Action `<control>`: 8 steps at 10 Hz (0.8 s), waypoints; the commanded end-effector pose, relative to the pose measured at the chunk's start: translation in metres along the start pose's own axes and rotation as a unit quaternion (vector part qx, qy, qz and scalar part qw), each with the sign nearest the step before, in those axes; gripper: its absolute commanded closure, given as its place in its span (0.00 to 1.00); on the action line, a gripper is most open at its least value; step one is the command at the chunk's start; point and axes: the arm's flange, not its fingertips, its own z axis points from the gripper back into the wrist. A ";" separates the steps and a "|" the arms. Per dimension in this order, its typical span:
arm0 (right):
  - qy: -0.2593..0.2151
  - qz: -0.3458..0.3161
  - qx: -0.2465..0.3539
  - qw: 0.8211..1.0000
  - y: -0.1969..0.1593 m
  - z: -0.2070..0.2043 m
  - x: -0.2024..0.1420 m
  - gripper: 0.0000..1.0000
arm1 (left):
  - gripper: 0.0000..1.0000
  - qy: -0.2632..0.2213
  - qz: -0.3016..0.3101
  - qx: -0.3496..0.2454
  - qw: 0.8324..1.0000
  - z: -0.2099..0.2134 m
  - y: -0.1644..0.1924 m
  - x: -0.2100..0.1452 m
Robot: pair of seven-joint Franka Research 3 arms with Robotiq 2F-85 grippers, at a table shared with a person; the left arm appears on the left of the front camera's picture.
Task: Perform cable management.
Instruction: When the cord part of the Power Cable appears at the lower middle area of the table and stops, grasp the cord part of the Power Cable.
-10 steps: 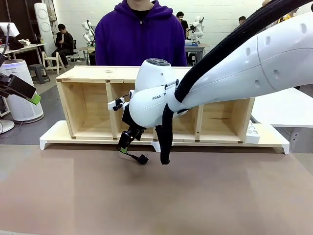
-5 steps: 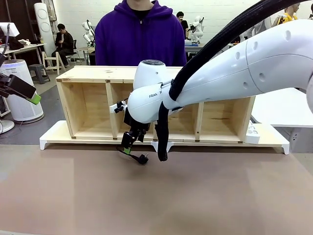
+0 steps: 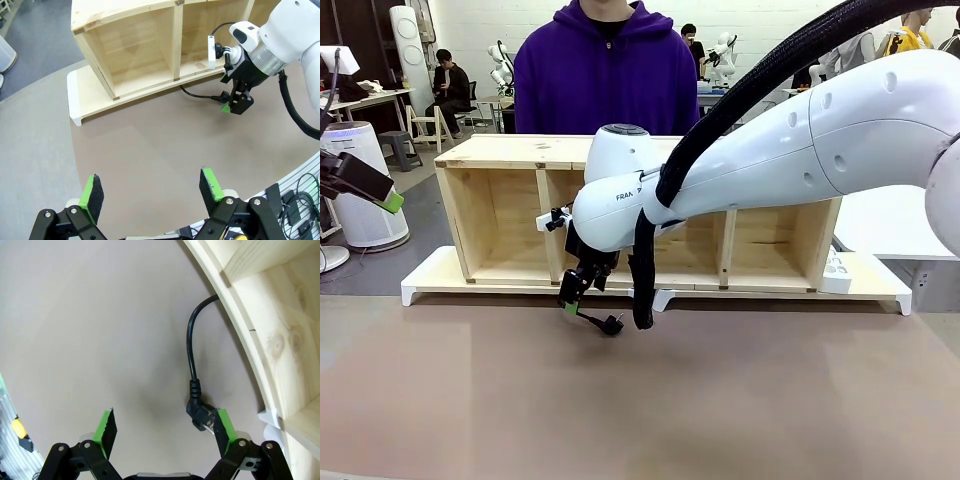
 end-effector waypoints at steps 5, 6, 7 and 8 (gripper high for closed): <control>0.009 0.010 0.020 1.000 -0.012 -0.020 0.008 0.00 | 0.00 -0.004 0.005 -0.001 1.000 0.000 0.001 0.002; 0.010 0.017 0.027 0.999 -0.013 -0.026 0.012 0.00 | 0.00 -0.004 0.005 -0.001 1.000 0.000 0.001 0.002; 0.012 0.021 0.028 0.999 -0.013 -0.028 0.014 0.00 | 0.00 -0.004 0.005 -0.001 1.000 0.000 0.001 0.002; 0.016 0.024 0.029 0.999 -0.011 -0.030 0.014 0.00 | 0.00 -0.004 0.005 -0.001 1.000 0.000 0.001 0.002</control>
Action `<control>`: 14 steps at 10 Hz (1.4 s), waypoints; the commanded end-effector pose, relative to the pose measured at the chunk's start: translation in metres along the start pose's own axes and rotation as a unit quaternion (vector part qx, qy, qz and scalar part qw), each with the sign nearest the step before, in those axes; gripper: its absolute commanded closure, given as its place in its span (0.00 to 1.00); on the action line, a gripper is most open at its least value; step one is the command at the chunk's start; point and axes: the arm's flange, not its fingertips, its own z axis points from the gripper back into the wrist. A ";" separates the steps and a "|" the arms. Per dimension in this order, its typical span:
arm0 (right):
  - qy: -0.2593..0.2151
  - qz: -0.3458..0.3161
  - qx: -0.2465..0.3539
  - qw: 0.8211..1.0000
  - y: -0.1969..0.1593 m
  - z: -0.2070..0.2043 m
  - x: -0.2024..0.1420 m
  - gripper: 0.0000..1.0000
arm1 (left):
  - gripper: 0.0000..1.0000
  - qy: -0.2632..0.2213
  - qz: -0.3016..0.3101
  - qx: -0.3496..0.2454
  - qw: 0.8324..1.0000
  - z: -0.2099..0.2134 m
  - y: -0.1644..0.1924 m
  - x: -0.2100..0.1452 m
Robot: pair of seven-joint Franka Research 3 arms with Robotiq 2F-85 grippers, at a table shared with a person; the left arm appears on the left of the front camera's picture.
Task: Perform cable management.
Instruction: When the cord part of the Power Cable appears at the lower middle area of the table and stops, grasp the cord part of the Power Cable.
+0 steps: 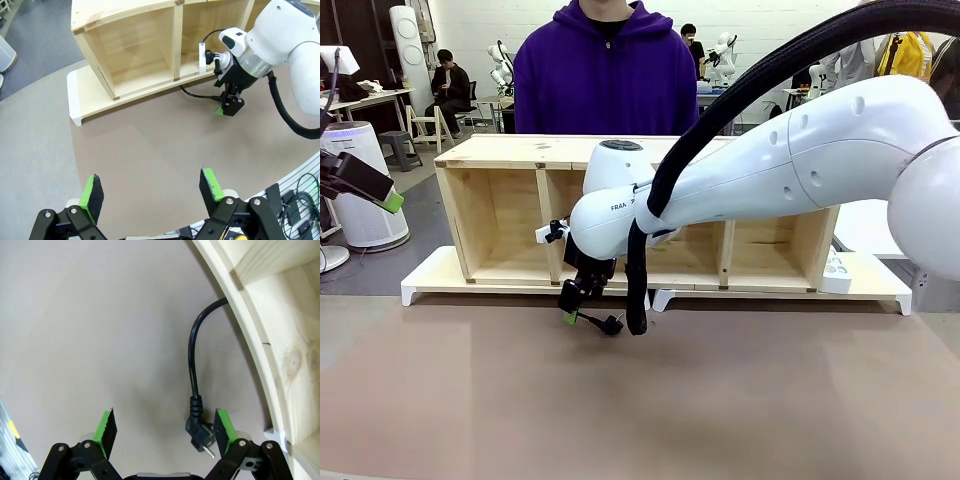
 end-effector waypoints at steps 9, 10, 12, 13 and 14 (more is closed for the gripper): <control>0.030 0.030 0.017 0.999 -0.020 -0.038 -0.011 0.00 | 0.00 -0.004 0.005 -0.001 1.000 -0.001 0.001 0.002; 0.030 0.031 0.017 0.999 -0.021 -0.039 -0.012 0.00 | 0.00 -0.004 0.005 -0.001 1.000 -0.001 0.001 0.002; 0.037 0.040 0.007 0.999 -0.020 -0.040 -0.012 0.00 | 0.00 -0.004 0.005 -0.001 1.000 -0.001 0.001 0.002; 0.038 0.042 0.007 0.998 -0.021 -0.040 -0.012 0.17 | 0.00 -0.004 0.005 -0.001 1.000 -0.001 0.001 0.002; 0.035 0.048 0.007 0.998 -0.023 -0.041 -0.011 0.19 | 0.00 -0.004 0.005 -0.001 1.000 -0.001 0.001 0.002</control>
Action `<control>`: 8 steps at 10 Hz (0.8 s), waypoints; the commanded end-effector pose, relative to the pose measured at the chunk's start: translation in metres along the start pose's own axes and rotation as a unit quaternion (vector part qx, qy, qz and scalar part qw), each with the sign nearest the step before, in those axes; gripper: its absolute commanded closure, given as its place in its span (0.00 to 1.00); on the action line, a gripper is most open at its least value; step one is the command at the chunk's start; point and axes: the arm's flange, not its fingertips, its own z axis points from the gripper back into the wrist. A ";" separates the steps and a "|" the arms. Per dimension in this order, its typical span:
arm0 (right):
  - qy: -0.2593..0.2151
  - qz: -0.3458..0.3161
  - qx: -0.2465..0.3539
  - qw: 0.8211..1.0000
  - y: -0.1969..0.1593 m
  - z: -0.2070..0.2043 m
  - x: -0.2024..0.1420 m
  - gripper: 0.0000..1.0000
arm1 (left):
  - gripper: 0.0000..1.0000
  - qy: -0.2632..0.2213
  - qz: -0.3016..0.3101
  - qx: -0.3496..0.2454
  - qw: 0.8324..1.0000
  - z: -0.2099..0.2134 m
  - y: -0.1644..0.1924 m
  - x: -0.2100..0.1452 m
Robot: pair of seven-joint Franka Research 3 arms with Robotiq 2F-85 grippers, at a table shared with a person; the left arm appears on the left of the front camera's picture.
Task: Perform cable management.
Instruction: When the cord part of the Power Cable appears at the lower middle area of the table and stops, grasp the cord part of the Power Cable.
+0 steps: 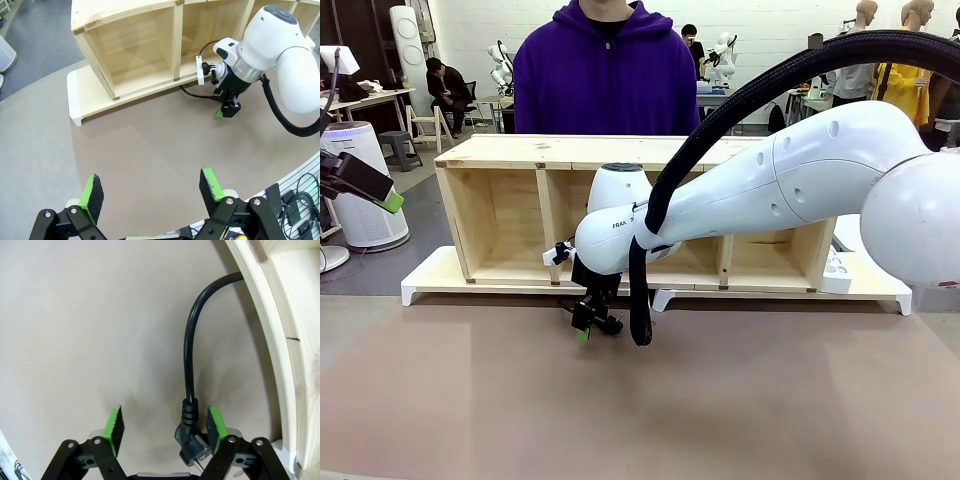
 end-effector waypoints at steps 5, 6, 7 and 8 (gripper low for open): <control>-0.015 0.025 0.006 1.000 -0.017 -0.013 0.009 0.19 | 0.00 -0.004 0.005 -0.001 1.000 -0.001 0.001 0.002; -0.016 0.024 0.005 1.000 -0.020 -0.014 0.010 0.19 | 0.00 -0.004 0.005 -0.001 1.000 -0.001 0.001 0.002; -0.012 0.031 0.007 0.999 -0.018 -0.013 0.009 0.19 | 0.00 -0.004 0.005 -0.001 1.000 -0.001 0.001 0.002; -0.007 0.029 0.008 1.000 -0.018 -0.013 0.009 0.37 | 0.00 -0.004 0.005 -0.001 1.000 -0.001 0.001 0.002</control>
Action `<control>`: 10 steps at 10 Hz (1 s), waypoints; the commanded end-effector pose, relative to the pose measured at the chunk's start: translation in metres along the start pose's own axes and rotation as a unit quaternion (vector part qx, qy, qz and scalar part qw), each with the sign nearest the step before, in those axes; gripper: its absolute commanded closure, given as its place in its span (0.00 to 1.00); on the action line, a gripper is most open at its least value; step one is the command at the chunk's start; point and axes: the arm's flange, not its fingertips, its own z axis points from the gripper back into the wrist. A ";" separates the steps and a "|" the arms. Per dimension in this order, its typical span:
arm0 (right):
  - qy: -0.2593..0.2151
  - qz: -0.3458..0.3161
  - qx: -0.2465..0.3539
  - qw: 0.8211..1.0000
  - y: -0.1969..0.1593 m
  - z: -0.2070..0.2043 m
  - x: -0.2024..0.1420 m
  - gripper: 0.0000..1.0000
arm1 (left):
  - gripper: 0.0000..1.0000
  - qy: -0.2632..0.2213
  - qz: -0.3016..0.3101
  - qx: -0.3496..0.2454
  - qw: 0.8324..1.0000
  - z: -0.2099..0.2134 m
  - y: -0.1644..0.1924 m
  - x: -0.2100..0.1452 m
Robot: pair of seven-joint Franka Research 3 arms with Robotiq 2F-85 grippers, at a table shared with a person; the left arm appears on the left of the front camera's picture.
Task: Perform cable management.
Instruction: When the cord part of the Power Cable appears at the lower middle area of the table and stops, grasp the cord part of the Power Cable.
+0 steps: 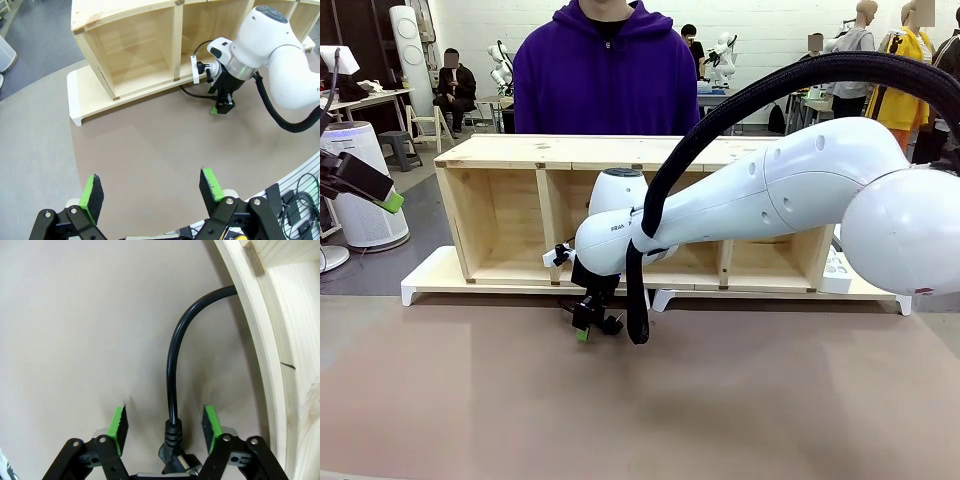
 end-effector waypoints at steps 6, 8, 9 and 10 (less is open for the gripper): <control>0.011 -0.001 0.003 1.000 -0.002 0.004 0.000 0.93 | 0.00 -0.004 0.005 -0.001 1.000 -0.001 0.001 0.001; 0.013 0.001 0.002 1.000 -0.002 0.005 0.000 1.00 | 0.00 -0.004 0.005 -0.001 1.000 -0.001 0.001 0.001; 0.013 0.000 0.002 1.000 -0.003 0.006 0.000 0.97 | 0.00 -0.004 0.005 -0.001 1.000 -0.001 0.001 0.001; 0.013 -0.001 0.002 1.000 -0.004 0.007 0.001 1.00 | 0.00 -0.004 0.005 -0.001 1.000 -0.001 0.001 0.001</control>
